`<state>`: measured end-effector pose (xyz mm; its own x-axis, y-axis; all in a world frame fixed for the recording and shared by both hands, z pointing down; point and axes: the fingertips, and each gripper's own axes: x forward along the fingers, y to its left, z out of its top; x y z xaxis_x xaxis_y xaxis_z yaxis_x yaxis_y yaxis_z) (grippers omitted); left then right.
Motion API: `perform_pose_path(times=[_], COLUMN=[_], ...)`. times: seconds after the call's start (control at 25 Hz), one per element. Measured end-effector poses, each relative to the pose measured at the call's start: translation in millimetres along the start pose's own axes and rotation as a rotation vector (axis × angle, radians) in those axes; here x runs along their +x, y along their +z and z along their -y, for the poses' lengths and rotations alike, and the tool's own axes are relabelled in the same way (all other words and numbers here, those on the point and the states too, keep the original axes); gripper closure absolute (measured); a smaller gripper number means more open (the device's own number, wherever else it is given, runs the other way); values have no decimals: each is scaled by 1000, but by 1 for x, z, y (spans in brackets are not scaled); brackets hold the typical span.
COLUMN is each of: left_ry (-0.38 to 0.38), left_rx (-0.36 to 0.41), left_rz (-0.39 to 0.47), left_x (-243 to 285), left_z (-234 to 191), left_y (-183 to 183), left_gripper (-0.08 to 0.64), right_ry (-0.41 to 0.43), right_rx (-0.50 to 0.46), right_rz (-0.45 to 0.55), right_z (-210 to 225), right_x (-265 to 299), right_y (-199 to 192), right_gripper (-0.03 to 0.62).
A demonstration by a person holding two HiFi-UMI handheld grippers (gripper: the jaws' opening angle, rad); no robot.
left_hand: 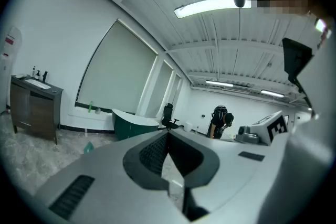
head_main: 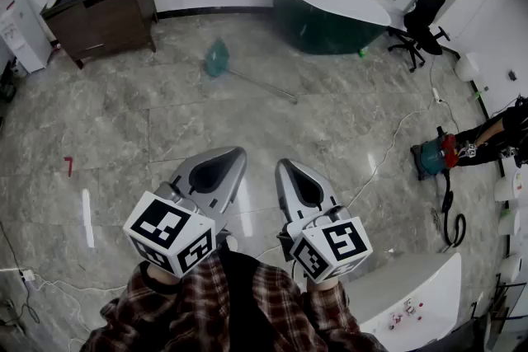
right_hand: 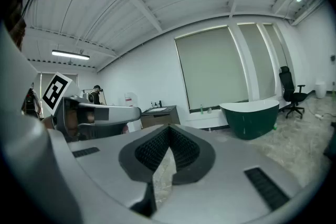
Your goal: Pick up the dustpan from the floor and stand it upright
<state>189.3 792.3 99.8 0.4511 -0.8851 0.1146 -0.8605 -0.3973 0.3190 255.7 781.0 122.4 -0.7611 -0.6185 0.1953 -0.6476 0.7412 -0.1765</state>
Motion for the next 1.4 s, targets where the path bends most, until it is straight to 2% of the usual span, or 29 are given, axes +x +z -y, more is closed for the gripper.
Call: perform_pose_path(times=[0.2, 0.4, 0.64, 1.04, 1.24, 1.4], left_ry=[9, 13, 16, -22, -33, -43], left_rx=[-9, -32, -48, -33, -27, -37], left_rz=[-6, -27, -32, -6, -19, -39], left_x=[13, 34, 64, 120, 131, 143], left_z=[-9, -41, -107, -221, -266, -287], left_y=[-3, -5, 13, 79, 88, 91], left_gripper=[551, 552, 552, 552, 552, 551], right_ry=[4, 1, -13, -50, -73, -71], right_rx=[6, 19, 25, -4, -7, -1], right_rz=[-27, -49, -66, -44, -42, -73], right_z=[13, 28, 42, 68, 69, 69], right_x=[11, 48, 115, 247, 293, 316], right_y=[-6, -8, -2, 51, 55, 52], right_gripper=[581, 581, 581, 581, 581, 581])
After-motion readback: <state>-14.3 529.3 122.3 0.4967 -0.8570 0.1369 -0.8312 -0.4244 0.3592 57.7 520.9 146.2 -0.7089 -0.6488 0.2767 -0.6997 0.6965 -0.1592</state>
